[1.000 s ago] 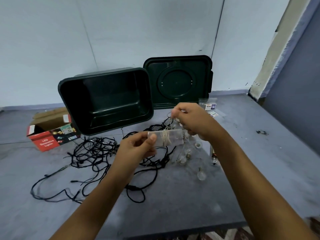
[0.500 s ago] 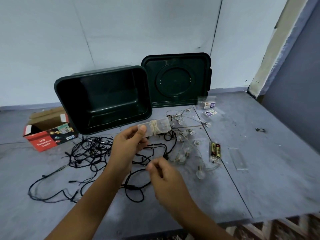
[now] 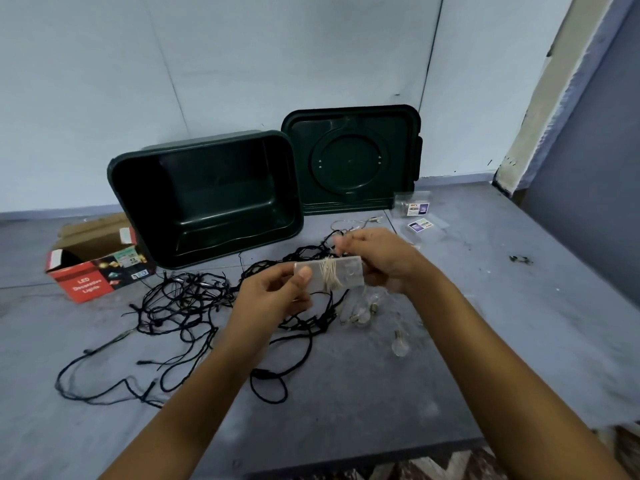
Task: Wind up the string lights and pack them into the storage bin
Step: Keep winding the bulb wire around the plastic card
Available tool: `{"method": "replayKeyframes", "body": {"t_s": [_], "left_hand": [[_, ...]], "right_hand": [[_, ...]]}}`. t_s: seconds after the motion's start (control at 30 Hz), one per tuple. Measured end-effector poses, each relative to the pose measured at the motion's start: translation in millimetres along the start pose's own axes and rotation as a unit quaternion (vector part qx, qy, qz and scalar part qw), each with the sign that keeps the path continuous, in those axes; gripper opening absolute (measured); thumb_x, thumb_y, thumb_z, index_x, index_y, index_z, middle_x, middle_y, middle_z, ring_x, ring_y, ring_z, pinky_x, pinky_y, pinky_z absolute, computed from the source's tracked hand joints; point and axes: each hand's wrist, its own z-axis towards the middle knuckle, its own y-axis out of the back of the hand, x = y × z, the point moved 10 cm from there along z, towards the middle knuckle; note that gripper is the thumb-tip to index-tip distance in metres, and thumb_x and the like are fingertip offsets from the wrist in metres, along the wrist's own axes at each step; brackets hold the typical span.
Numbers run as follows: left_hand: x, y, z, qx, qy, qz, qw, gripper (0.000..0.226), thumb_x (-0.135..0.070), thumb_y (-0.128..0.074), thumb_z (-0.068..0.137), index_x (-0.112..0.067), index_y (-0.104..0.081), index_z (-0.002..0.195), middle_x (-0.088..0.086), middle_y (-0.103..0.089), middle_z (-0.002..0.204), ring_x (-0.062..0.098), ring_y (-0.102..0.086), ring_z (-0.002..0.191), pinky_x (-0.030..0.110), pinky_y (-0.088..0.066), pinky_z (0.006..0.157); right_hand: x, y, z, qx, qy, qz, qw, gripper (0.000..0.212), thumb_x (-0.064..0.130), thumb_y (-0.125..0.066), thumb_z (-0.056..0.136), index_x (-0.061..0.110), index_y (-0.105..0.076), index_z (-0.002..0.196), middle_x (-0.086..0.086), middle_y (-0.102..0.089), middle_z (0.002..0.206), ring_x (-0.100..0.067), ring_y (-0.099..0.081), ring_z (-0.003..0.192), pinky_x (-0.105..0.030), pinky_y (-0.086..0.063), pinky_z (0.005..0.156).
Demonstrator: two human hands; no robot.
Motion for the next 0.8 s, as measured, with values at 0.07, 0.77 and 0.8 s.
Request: {"method": "replayKeyframes", "body": {"t_s": [0.07, 0.77, 0.8], "left_hand": [[-0.2, 1.7, 1.6, -0.011, 0.005, -0.02, 1.0, 0.039, -0.034, -0.06, 0.073, -0.01, -0.067, 0.103, 0.006, -0.061, 0.083, 0.008, -0.062, 0.07, 0.023, -0.054, 0.07], [2.8, 16.5, 18.9, -0.053, 0.007, 0.012, 0.998, 0.034, -0.031, -0.06, 0.084, -0.006, -0.065, 0.106, 0.01, -0.066, 0.087, 0.019, -0.064, 0.08, 0.026, -0.054, 0.072], [3.3, 12.6, 17.1, -0.04, 0.011, 0.014, 0.999, 0.037, -0.034, -0.06, 0.081, -0.007, -0.066, 0.106, 0.01, -0.065, 0.086, 0.016, -0.063, 0.077, 0.024, -0.054, 0.071]], "right_hand": [[-32.5, -18.4, 1.9, 0.038, -0.067, 0.103, 0.992, 0.028, 0.016, -0.047, 0.094, 0.017, -0.054, 0.067, 0.004, -0.036, 0.048, -0.003, -0.024, 0.032, -0.01, -0.016, 0.032], [86.9, -45.9, -87.8, -0.173, 0.325, -0.384, 0.847, 0.028, 0.034, -0.032, 0.096, 0.018, -0.054, 0.088, 0.011, -0.038, 0.051, 0.0, -0.035, 0.043, -0.013, -0.031, 0.04], [94.8, -35.3, -76.2, -0.179, 0.316, -0.405, 0.84, 0.025, 0.03, -0.037, 0.097, 0.016, -0.056, 0.089, 0.011, -0.039, 0.052, 0.0, -0.036, 0.046, -0.016, -0.032, 0.043]]}}
